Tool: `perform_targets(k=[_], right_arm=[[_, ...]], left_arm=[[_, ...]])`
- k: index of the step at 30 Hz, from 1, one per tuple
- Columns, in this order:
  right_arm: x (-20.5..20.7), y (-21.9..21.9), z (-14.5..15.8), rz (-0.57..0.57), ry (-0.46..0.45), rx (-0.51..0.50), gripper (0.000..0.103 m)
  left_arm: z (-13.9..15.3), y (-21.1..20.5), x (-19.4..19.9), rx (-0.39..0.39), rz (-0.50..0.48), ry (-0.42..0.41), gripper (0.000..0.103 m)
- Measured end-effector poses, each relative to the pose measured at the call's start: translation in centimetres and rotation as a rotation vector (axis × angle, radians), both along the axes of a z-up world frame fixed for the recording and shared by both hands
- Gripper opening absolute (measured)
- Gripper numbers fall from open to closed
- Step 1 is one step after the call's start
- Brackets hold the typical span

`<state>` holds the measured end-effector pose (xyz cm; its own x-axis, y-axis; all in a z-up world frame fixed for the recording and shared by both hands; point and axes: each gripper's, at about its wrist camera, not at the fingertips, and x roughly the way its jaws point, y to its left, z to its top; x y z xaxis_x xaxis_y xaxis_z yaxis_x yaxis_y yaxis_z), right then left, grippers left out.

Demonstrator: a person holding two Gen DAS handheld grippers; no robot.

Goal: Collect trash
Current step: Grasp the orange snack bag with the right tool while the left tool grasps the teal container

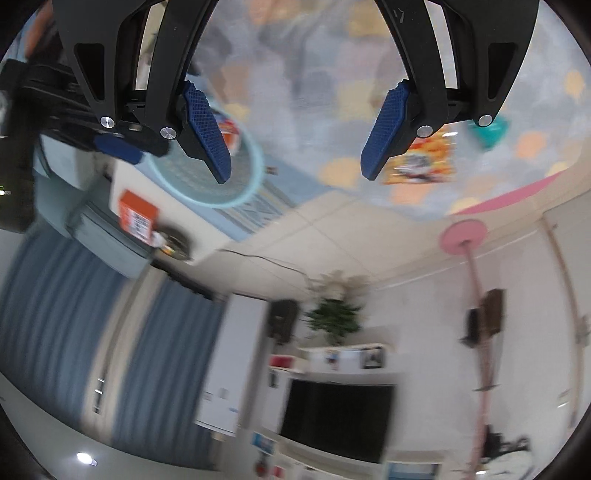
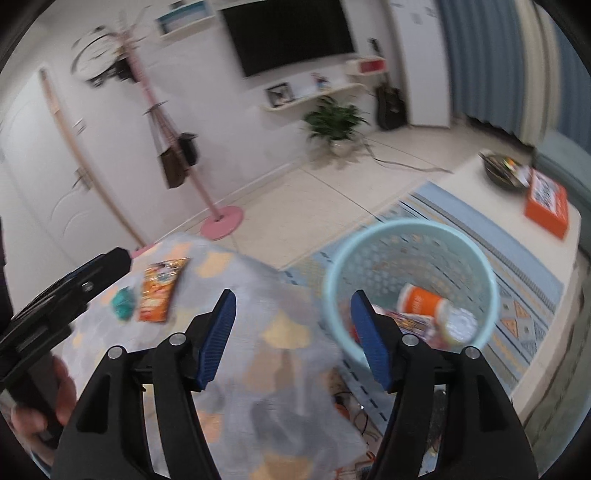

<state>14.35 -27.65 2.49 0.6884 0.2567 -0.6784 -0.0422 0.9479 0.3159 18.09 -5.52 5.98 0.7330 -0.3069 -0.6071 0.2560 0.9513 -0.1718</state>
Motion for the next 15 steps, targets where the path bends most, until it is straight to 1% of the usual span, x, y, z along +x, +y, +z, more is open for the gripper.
perform_targets(k=[4, 5, 7, 11, 13, 15], right_arm=[[-0.2, 3.9, 1.5, 0.079, -0.059, -0.037, 0.062], [-0.1, 5.0, 1.9, 0.099, -0.072, -0.048, 0.062], [0.2, 7.0, 2.3, 0.134, -0.092, -0.061, 0.062], [1.1, 9.7, 2.5, 0.170, -0.108, -0.071, 0.062], [2.0, 11.0, 2.2, 0.196, -0.089, -0.051, 0.061], [2.9, 11.7, 1.7, 0.214, -0.065, -0.025, 0.061]], left_arm=[[-0.3, 5.1, 0.2, -0.003, 0.124, 0.011, 0.071], [-0.6, 6.7, 0.5, -0.008, 0.163, 0.020, 0.071], [-0.8, 8.9, 0.9, -0.026, 0.210, 0.039, 0.071], [-2.7, 13.6, 2.3, -0.066, 0.324, 0.095, 0.072], [-3.9, 15.1, 2.5, -0.082, 0.343, 0.120, 0.072], [-5.1, 15.7, 2.6, -0.090, 0.336, 0.153, 0.072]])
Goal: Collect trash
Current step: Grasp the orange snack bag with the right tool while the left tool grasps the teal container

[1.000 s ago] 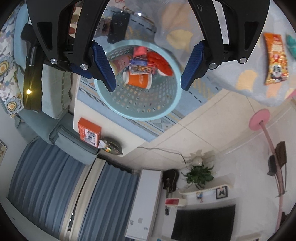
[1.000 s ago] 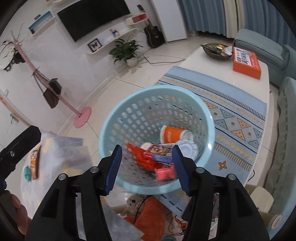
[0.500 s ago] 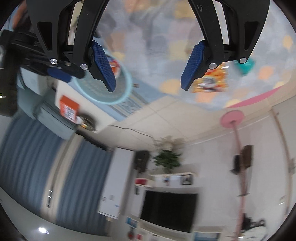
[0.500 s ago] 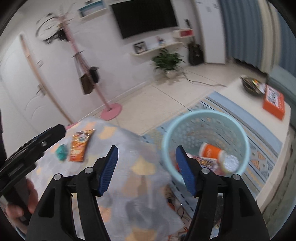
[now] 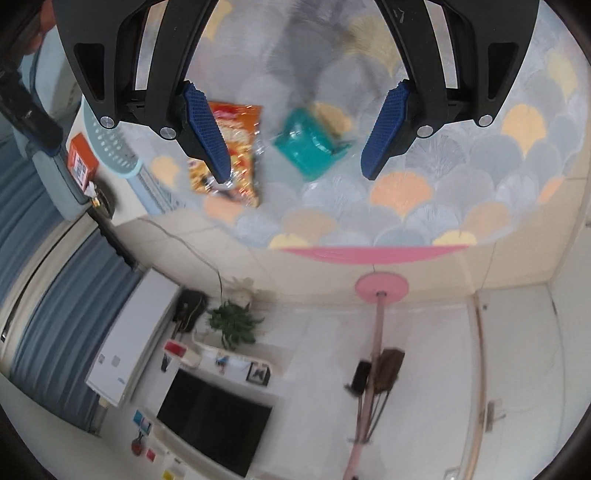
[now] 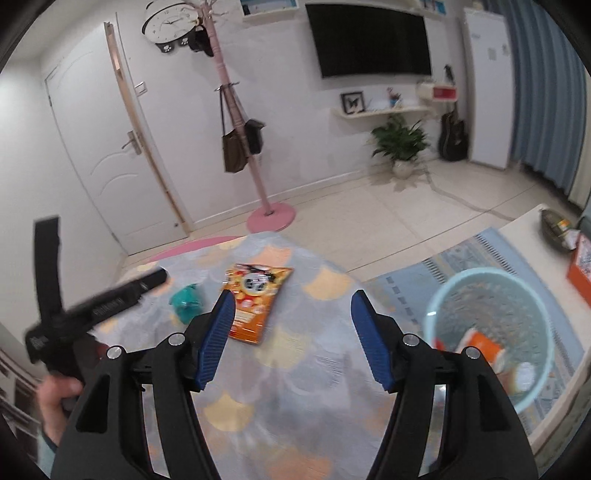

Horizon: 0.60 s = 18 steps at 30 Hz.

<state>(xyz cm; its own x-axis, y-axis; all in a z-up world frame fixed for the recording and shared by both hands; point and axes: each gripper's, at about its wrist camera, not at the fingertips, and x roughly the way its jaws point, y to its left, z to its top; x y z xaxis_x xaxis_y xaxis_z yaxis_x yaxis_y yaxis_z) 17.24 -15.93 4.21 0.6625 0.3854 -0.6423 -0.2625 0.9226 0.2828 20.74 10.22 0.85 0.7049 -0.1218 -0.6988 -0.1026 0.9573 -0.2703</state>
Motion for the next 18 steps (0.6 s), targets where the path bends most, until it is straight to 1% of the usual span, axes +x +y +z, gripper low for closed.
perform_targets(k=[4, 8, 11, 13, 15, 17, 18], right_arm=[[1.4, 1.7, -1.1, 0.017, 0.029, -0.021, 0.061], [2.5, 3.2, -2.5, 0.035, 0.054, -0.047, 0.061], [3.3, 4.2, -3.6, 0.046, 0.076, -0.053, 0.061], [3.8, 4.9, -4.2, 0.049, 0.086, -0.062, 0.061], [4.2, 5.7, -5.2, 0.061, 0.098, -0.067, 0.061], [4.6, 6.3, -6.3, 0.066, 0.116, -0.074, 0.061], [4.8, 6.5, -6.6, 0.066, 0.123, -0.076, 0.061]], left_arm=[[-2.4, 0.1, 0.9, -0.028, -0.030, 0.047, 0.072], [-3.9, -0.6, 1.4, -0.004, -0.041, 0.071, 0.072], [-4.3, -0.9, 1.3, 0.038, -0.034, 0.070, 0.064], [-4.3, -1.0, 1.1, 0.064, -0.037, 0.054, 0.054], [-4.2, -0.8, 0.7, 0.068, -0.033, 0.037, 0.050], [-4.3, -0.4, 0.2, 0.059, -0.030, 0.015, 0.049], [-4.5, -0.3, 0.1, 0.044, -0.044, 0.012, 0.049]])
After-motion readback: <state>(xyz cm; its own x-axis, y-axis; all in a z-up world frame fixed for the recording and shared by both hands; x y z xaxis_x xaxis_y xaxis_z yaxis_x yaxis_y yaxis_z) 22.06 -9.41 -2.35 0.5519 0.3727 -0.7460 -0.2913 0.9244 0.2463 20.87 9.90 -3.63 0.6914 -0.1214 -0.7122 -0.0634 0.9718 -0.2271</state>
